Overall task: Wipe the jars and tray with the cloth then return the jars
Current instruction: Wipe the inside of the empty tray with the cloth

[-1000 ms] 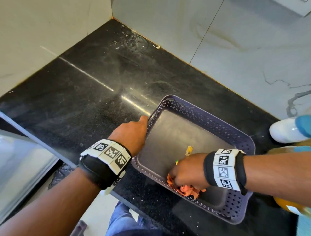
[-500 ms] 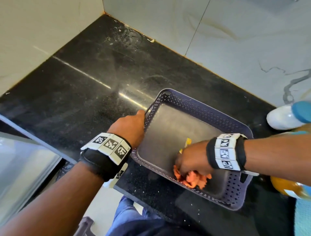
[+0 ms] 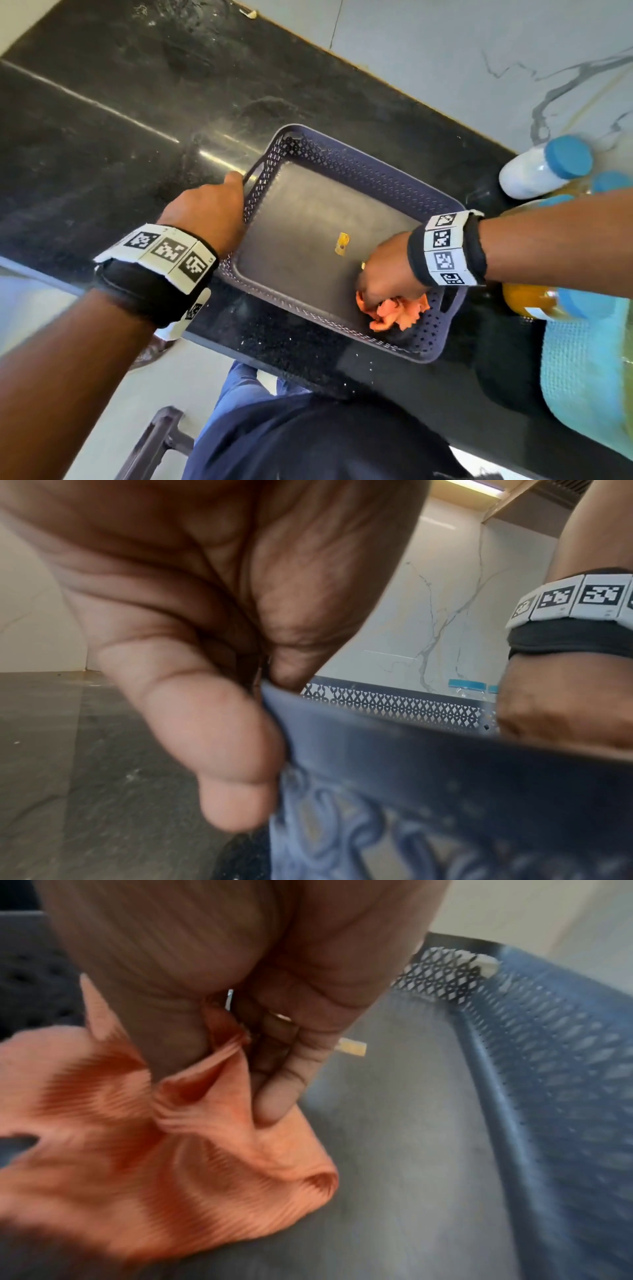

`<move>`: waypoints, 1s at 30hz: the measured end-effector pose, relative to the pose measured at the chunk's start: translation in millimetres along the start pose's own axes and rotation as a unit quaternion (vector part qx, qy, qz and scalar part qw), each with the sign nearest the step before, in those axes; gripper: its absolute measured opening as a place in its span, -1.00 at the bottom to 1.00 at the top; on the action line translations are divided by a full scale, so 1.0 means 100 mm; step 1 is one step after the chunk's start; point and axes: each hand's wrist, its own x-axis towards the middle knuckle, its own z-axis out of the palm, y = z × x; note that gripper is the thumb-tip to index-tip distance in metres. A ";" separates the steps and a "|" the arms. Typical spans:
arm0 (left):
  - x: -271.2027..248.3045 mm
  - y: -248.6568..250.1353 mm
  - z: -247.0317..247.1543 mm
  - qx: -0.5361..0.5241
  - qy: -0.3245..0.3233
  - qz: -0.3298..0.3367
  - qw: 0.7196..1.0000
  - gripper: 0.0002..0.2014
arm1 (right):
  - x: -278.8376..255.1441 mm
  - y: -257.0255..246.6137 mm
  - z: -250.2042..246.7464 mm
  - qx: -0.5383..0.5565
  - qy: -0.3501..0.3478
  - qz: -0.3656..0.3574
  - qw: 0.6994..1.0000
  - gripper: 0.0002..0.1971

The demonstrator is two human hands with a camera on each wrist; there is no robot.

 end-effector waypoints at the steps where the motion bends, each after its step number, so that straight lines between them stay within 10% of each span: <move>1: 0.00 0.00 0.00 0.001 0.002 -0.002 1.000 -0.88 | -0.05 -0.02 0.07 -0.007 -0.033 0.010 0.999 -0.68; 8: 0.00 0.03 0.05 0.038 0.011 0.021 0.999 -0.88 | 0.21 -0.04 -0.06 -0.012 -0.003 0.018 1.000 -0.65; 12: 0.01 0.04 0.04 0.053 -0.012 0.023 0.998 -0.87 | 0.15 0.20 -0.38 0.093 0.170 0.118 0.974 -0.59; 18: -0.20 -0.07 0.02 -0.072 -0.129 0.015 0.989 -0.79 | -0.15 0.63 -0.59 0.281 0.392 0.359 0.799 -0.84; 25: -0.04 -0.19 -0.13 -0.285 -0.166 0.026 0.944 -0.36 | -0.15 0.54 -0.65 0.599 0.488 0.342 0.534 -0.78; 30: 0.11 -0.17 -0.10 -0.257 -0.196 0.070 0.944 -0.30 | 0.04 0.58 -0.91 0.519 0.456 0.408 0.597 -0.87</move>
